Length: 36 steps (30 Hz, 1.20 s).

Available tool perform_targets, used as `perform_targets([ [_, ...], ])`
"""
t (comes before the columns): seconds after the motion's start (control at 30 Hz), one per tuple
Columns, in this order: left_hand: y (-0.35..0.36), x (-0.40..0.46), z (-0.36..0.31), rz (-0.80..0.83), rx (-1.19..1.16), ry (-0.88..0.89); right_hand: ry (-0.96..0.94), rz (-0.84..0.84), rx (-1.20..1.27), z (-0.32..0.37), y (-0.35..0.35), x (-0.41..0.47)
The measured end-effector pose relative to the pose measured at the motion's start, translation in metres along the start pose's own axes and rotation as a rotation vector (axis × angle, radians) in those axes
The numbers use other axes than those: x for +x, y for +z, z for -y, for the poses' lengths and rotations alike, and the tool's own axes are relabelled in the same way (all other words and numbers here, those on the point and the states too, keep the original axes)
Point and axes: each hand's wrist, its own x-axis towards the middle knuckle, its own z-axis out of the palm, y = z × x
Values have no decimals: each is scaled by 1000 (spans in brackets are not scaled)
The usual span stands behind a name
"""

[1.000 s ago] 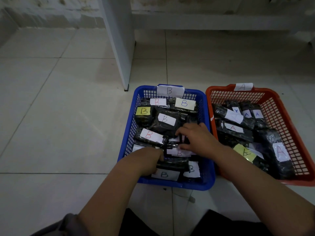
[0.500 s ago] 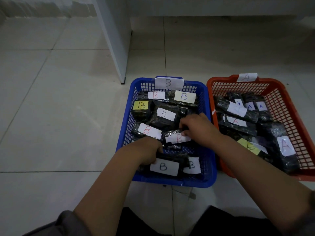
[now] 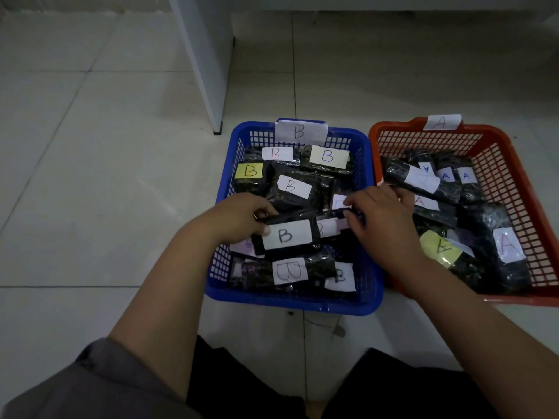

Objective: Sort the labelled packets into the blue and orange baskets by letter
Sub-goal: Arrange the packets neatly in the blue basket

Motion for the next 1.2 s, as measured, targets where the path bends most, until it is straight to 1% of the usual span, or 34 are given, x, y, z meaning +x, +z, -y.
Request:
perform_targets([
  [0.07, 2, 2, 1, -24, 35, -7, 55, 130, 114, 5, -13, -14],
  [0.13, 8, 5, 1, -3, 51, -7, 33, 304, 172, 9, -19, -32],
  [0.17, 11, 6, 1, 7, 56, -3, 18, 349, 189, 10, -18, -41],
  [0.2, 15, 8, 1, 10, 63, 5, 15, 359, 216, 11, -17, -48],
  [0.33, 26, 11, -3, -12, 36, 57, 80, 313, 351, 15, -11, -43],
  [0.4, 31, 11, -7, -22, -7, 82, 40, 306, 334, 19, -7, -32],
  [0.5, 38, 12, -12, -19, -96, 102, -22, 364, 329, 20, 2, -22],
  [0.6, 42, 14, -13, -53, -114, 89, 33, 384, 480, 11, 7, -20],
  [0.7, 41, 13, -12, -90, 27, 20, 109, 283, 548, -2, -2, -13],
  [0.8, 48, 11, -17, 21, 185, 21, 239, 225, 654, -15, -14, -4],
  [0.9, 65, 9, -25, 142, 241, 79, 339, 185, 791, -21, -17, -1],
  [1.07, 77, 9, -24, 258, 338, 78, 405, 152, 846, -20, -16, -1],
  [1.13, 71, 8, -22, 249, 333, 80, 399, 168, 839, -21, -14, -2],
  [1.2, 60, 8, -21, 179, 329, 108, 402, 168, 836, -21, -14, -3],
])
